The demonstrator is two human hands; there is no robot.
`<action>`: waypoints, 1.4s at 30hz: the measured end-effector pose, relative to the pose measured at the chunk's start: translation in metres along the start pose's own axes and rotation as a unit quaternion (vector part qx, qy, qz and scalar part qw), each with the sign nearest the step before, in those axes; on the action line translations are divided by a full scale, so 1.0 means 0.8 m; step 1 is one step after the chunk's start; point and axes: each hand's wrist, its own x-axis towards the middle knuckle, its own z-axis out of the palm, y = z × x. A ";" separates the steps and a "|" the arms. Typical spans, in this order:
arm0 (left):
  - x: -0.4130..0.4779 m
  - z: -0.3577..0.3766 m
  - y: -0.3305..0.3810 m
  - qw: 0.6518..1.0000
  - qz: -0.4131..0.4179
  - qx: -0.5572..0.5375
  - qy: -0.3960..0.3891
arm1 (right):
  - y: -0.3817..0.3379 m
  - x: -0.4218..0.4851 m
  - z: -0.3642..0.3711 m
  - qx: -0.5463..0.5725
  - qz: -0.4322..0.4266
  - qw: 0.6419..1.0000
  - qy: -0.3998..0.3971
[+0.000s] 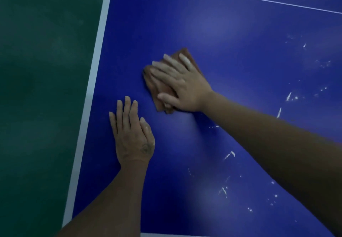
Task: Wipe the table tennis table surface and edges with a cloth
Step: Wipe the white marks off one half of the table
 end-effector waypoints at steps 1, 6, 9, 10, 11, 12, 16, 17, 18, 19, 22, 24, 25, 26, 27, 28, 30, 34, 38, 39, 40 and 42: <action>0.000 0.000 -0.001 1.000 0.001 -0.006 0.003 | -0.015 -0.027 0.001 0.010 -0.019 1.000 -0.004; 0.000 -0.002 -0.002 1.000 0.004 -0.008 0.007 | -0.068 -0.160 0.001 0.035 -0.094 0.994 -0.050; -0.004 -0.006 -0.003 1.000 0.016 0.016 -0.008 | -0.044 -0.142 -0.007 0.018 -0.096 0.993 -0.058; -0.009 -0.008 -0.006 0.999 0.027 0.028 -0.017 | -0.031 -0.125 -0.011 0.015 -0.048 0.998 -0.041; -0.017 -0.010 -0.013 0.998 0.040 0.040 -0.026 | -0.015 -0.109 -0.015 0.016 0.024 0.999 -0.018; -0.032 -0.013 -0.020 0.997 0.051 0.054 -0.035 | -0.001 -0.099 -0.019 0.017 0.109 0.994 0.004; -0.103 -0.030 -0.049 0.993 0.055 0.085 -0.054 | 0.034 -0.140 -0.024 0.012 0.311 0.950 0.035; -0.112 -0.031 -0.053 0.993 0.055 0.087 -0.057 | 0.038 -0.162 -0.025 0.009 0.329 0.944 0.034; -0.115 -0.032 -0.056 0.993 0.054 0.091 -0.058 | 0.039 -0.184 -0.027 0.008 0.357 0.933 0.035; -0.115 -0.032 -0.058 0.992 0.053 0.095 -0.058 | 0.039 -0.201 -0.029 0.012 0.396 0.917 0.034; -0.113 -0.030 -0.055 0.992 0.046 0.102 -0.060 | 0.022 -0.212 -0.026 0.023 0.512 0.858 0.033; -0.115 -0.031 -0.053 0.993 0.040 0.095 -0.064 | -0.007 -0.188 -0.020 0.013 0.541 0.840 0.045; -0.116 -0.033 -0.052 0.993 0.040 0.092 -0.066 | -0.026 -0.173 -0.015 0.005 0.533 0.845 0.052; -0.115 -0.034 -0.051 0.993 0.040 0.090 -0.069 | -0.047 -0.158 -0.010 -0.003 0.507 0.860 0.059; -0.114 -0.034 -0.051 0.993 0.038 0.089 -0.072 | -0.071 -0.146 -0.003 -0.008 0.465 0.883 0.062; -0.113 -0.035 -0.051 0.992 0.036 0.089 -0.076 | -0.096 -0.139 0.004 -0.004 0.414 0.908 0.062; -0.114 -0.036 -0.050 0.992 0.034 0.091 -0.080 | -0.138 -0.143 0.015 0.015 0.309 0.950 0.046; -0.115 -0.033 -0.050 0.993 0.035 0.082 -0.075 | -0.121 -0.203 0.012 0.022 0.202 0.979 0.032; -0.116 -0.031 -0.048 0.994 0.034 0.083 -0.067 | -0.052 -0.273 -0.009 -0.014 0.352 0.935 0.038; -0.116 -0.030 -0.048 0.994 0.034 0.084 -0.066 | -0.044 -0.283 -0.013 -0.016 0.403 0.914 0.039; -0.116 -0.031 -0.048 0.994 0.036 0.085 -0.064 | -0.042 -0.287 -0.014 -0.016 0.452 0.891 0.041; -0.116 -0.031 -0.048 0.994 0.038 0.087 -0.060 | -0.052 -0.270 -0.012 -0.016 0.533 0.845 0.048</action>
